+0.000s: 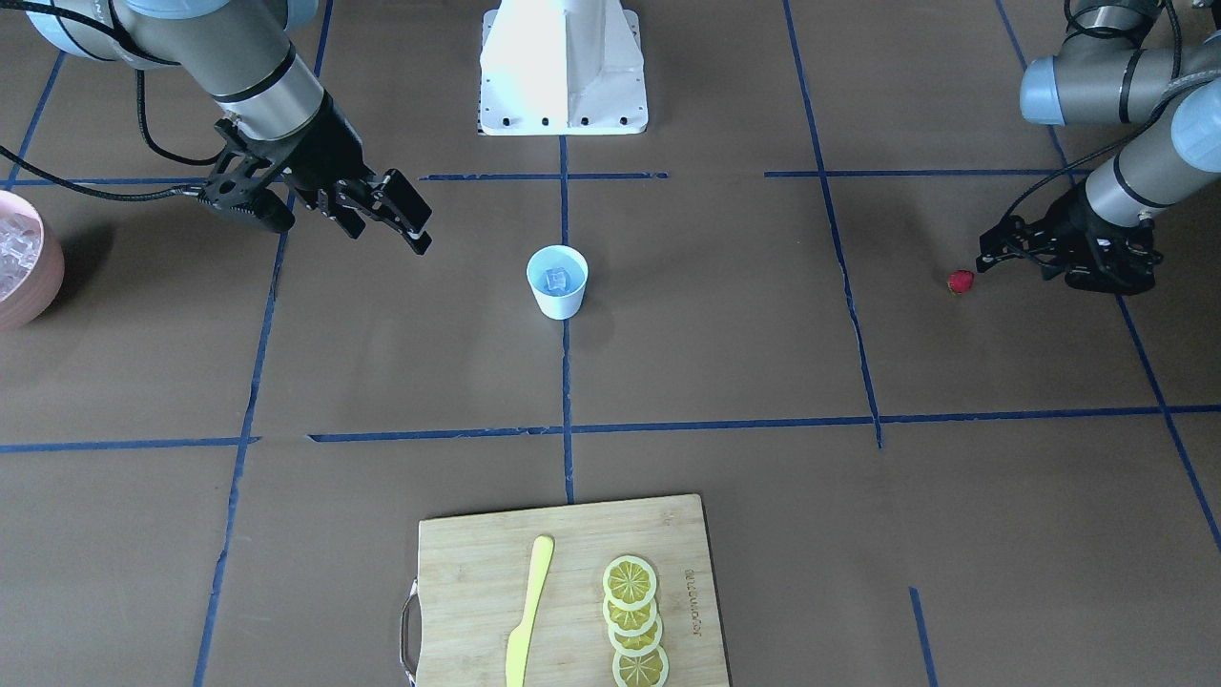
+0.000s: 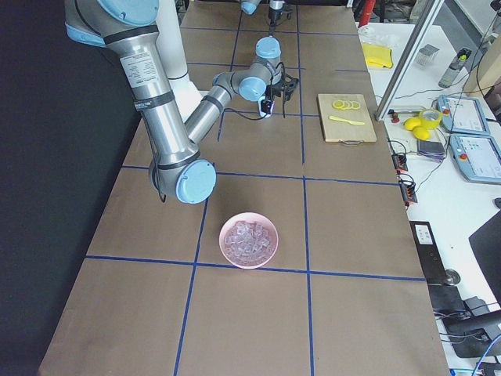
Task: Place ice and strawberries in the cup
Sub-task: 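Lift the right gripper away while the left gripper reaches the red strawberry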
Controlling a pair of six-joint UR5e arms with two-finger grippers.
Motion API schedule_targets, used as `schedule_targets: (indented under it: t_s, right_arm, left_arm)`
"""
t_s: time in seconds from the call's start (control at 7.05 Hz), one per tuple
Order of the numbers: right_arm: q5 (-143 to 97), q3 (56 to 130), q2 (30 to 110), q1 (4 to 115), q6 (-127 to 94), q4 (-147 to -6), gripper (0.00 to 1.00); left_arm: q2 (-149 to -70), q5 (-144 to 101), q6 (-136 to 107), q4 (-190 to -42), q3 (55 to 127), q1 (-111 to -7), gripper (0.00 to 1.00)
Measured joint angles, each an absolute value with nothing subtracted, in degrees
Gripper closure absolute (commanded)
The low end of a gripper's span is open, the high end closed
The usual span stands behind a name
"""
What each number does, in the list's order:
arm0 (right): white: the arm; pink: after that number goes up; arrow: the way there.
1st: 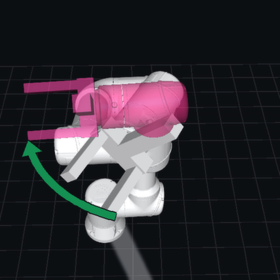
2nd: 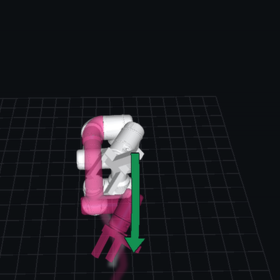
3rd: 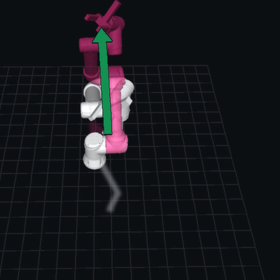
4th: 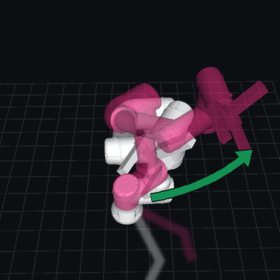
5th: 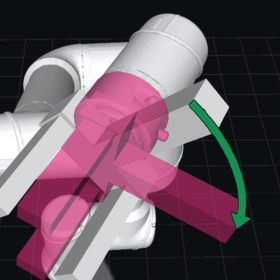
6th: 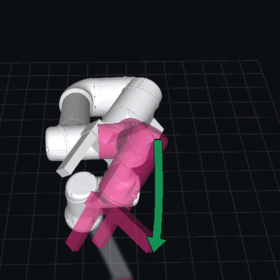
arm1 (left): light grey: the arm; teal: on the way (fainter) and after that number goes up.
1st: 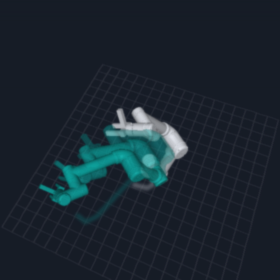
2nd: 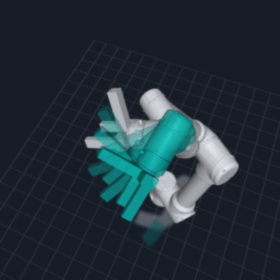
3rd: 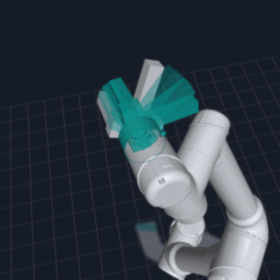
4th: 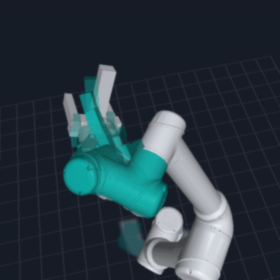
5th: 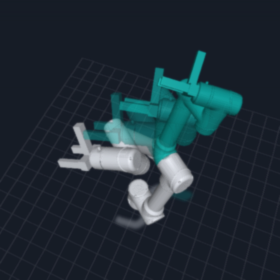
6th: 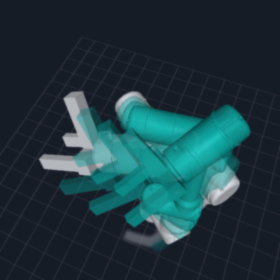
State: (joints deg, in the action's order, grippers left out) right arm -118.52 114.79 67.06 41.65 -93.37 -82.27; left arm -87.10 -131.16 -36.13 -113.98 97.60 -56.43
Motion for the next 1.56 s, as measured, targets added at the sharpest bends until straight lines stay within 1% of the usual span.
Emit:
schedule_targets:
  t_s: [0.14, 0.43, 0.85, 1.13, 1.28, 1.42, 1.56]
  right_arm:
    - [-118.4, 115.0, 67.2, 41.6, -93.3, -82.3, 0.00]
    - [-118.3, 114.8, 67.2, 41.5, -93.3, -82.3, 0.00]
    - [-118.1, 114.6, 67.2, 41.2, -93.2, -82.3, 0.00]
    - [-117.9, 114.6, 67.2, 41.1, -93.1, -82.3, 0.00]
    - [-117.9, 114.5, 67.2, 41.1, -93.1, -82.3, 0.00]
    - [-117.9, 114.5, 67.2, 41.1, -93.1, -82.3, 0.00]
    - [-118.0, 114.6, 67.2, 41.1, -93.1, -82.3, 0.00]
  left_arm:
    - [-87.3, -129.8, -38.1, -115.2, 96.8, -54.4, 0.00]
    - [-87.4, -128.3, -39.7, -115.9, 96.5, -51.6, 0.06]
    - [-87.6, -128.1, -39.9, -116.4, 96.1, -50.8, 0.11]
    - [-87.7, -127.8, -39.8, -117.4, 96.0, -50.7, 0.22]
    - [-87.7, -127.7, -39.7, -117.7, 96.0, -50.7, 0.23]
    - [-87.8, -127.6, -39.7, -117.8, 95.8, -50.6, 0.27]
    - [-87.8, -127.4, -39.7, -117.9, 95.7, -50.4, 0.35]
